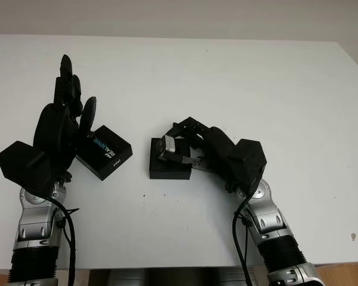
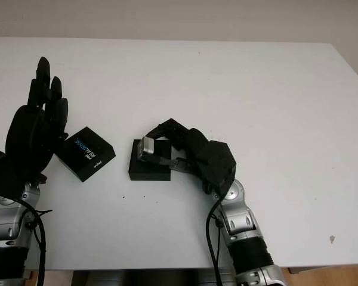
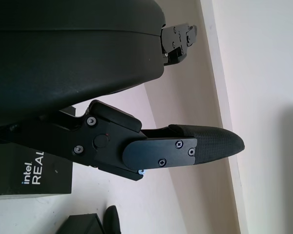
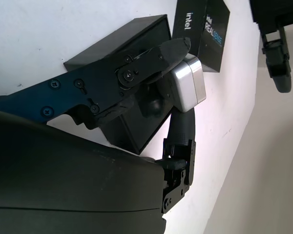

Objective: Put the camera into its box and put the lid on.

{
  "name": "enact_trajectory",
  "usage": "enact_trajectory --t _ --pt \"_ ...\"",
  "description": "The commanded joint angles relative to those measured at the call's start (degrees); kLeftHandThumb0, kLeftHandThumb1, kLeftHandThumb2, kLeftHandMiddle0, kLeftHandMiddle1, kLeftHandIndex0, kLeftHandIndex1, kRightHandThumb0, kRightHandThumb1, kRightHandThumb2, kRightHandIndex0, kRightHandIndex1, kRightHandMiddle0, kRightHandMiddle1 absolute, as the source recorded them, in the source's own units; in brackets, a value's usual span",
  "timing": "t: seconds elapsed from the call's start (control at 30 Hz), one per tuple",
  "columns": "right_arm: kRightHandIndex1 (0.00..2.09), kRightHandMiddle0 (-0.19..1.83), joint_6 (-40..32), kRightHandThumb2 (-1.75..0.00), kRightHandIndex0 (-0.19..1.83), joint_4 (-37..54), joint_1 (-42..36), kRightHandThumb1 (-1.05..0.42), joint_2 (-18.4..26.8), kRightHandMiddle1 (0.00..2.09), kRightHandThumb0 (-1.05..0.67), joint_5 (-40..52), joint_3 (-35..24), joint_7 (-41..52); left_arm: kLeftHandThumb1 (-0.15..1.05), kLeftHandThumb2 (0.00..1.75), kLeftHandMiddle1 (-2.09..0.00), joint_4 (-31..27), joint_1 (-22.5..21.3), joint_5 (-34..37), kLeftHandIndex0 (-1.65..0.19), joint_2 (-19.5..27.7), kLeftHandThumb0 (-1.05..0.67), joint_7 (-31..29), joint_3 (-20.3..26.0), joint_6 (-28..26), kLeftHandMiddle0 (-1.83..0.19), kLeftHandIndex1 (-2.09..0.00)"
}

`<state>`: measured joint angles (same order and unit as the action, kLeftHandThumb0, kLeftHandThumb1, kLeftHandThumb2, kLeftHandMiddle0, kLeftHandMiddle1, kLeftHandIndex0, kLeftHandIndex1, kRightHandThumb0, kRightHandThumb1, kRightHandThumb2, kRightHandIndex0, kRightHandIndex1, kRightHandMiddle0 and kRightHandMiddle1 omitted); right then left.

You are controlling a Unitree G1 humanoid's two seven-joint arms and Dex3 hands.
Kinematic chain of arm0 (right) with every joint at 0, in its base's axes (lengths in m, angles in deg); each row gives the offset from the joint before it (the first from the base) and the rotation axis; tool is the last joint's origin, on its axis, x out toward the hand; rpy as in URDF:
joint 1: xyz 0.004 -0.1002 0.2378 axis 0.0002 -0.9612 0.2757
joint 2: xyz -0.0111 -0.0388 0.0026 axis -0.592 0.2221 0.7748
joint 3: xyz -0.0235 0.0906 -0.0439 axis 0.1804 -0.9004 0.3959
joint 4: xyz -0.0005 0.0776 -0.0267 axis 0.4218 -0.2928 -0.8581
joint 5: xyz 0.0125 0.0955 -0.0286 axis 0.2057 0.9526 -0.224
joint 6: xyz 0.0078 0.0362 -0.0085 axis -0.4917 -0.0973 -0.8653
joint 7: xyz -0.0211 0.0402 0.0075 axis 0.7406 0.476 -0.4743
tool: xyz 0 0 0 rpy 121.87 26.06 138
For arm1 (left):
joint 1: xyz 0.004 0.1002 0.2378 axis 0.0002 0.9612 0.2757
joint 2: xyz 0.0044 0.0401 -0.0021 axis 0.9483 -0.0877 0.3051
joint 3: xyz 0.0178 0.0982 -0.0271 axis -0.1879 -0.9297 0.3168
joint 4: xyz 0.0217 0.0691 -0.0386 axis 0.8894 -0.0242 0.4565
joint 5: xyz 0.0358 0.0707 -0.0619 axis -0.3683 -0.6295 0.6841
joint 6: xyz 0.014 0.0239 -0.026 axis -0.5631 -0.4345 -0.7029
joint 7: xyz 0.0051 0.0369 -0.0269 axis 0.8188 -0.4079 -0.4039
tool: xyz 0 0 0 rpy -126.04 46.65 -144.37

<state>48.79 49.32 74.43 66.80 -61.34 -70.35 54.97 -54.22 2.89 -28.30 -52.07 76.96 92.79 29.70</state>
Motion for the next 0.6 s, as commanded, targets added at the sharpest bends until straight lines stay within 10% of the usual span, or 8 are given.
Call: enact_trajectory --t 0.0,0.3,0.57 --pt "0.07 0.36 1.8 -0.06 0.23 -1.2 -1.1 -0.97 0.5 1.57 -0.51 -1.3 1.1 -0.6 1.05 0.48 0.0 -1.1 0.0 -0.3 0.19 0.3 -0.79 0.3 0.1 0.0 0.19 0.0" --pt "0.06 0.32 8.2 -0.06 0.22 -4.3 -1.7 -0.98 2.1 1.56 -0.51 -11.8 5.8 -7.2 1.05 0.46 -0.01 -1.6 0.3 -0.2 0.19 0.2 -0.8 0.5 0.2 -0.6 0.19 0.0" --pt "0.02 0.07 5.7 -0.05 -0.01 0.0 -2.4 -0.95 5.1 0.72 -0.58 -18.4 8.3 -7.7 1.05 0.47 -0.02 -1.5 0.3 -0.6 0.19 0.2 -0.81 0.6 0.1 -0.1 0.19 0.0"
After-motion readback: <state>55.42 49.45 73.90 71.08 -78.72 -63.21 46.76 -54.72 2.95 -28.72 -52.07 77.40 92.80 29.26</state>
